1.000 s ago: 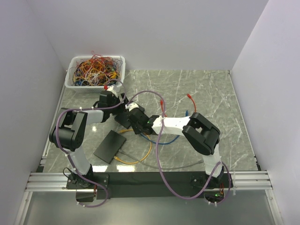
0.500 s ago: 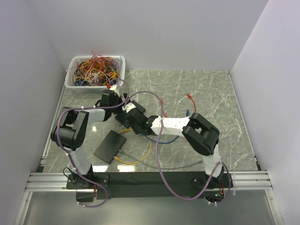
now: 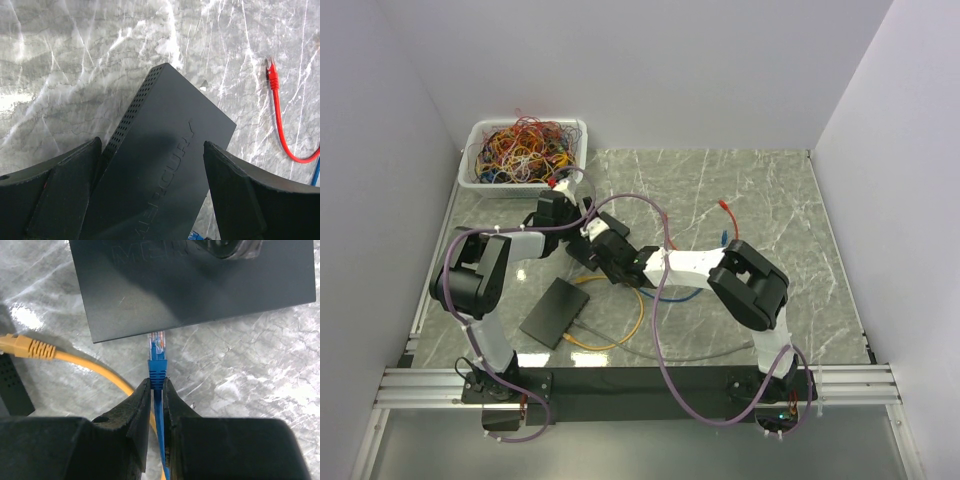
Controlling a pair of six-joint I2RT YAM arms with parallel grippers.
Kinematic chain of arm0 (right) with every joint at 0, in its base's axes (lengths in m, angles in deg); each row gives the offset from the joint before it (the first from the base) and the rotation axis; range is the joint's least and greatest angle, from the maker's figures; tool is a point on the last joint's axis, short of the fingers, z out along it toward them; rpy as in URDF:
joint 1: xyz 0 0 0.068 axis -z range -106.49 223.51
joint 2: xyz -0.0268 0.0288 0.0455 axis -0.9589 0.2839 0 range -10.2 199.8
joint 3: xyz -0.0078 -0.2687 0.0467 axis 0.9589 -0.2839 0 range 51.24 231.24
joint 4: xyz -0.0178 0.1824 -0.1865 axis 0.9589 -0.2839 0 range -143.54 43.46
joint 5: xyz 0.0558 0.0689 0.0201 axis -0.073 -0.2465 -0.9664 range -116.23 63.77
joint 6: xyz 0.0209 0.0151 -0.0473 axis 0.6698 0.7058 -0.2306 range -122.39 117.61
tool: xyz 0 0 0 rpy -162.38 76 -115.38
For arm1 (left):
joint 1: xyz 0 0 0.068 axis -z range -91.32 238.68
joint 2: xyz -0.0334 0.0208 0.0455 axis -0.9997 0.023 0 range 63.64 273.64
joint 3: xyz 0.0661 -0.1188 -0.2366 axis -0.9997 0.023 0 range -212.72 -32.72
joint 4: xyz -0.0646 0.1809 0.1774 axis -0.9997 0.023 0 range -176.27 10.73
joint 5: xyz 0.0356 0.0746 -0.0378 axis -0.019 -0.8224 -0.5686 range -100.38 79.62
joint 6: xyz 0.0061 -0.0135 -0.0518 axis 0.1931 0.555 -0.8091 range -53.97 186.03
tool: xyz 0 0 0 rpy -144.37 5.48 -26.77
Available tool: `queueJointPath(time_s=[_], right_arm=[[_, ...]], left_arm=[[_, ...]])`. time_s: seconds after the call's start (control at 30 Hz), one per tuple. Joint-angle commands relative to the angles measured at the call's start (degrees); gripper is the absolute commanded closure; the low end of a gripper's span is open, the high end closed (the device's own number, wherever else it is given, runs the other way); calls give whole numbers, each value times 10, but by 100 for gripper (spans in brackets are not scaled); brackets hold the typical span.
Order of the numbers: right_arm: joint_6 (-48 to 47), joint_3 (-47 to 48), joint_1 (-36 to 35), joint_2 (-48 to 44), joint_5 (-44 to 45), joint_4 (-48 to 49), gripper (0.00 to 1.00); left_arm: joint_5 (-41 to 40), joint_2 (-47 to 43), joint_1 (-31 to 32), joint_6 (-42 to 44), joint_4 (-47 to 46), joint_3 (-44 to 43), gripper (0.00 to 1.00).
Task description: Insert the plug into the switch port
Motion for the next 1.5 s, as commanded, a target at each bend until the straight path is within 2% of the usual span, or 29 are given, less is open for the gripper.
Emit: queueJointPath(time_s=[0.0, 0.33, 0.8, 1.1, 1.47], right_arm=[[-11, 9, 11, 7, 11, 137, 100], [-37, -37, 11, -11, -25, 221, 100], [-114, -32, 12, -30, -37, 249, 100], [-119, -27, 14, -61, -23, 256, 100], [-87, -22, 21, -23, -33, 274, 100]], left_arm=[[39, 26, 15, -17, 56, 16, 11], [52, 37, 16, -25, 39, 31, 11], [53, 44, 20, -9, 38, 35, 11], [16, 56, 40, -11, 66, 24, 11], [29, 69, 46, -34, 66, 33, 11]])
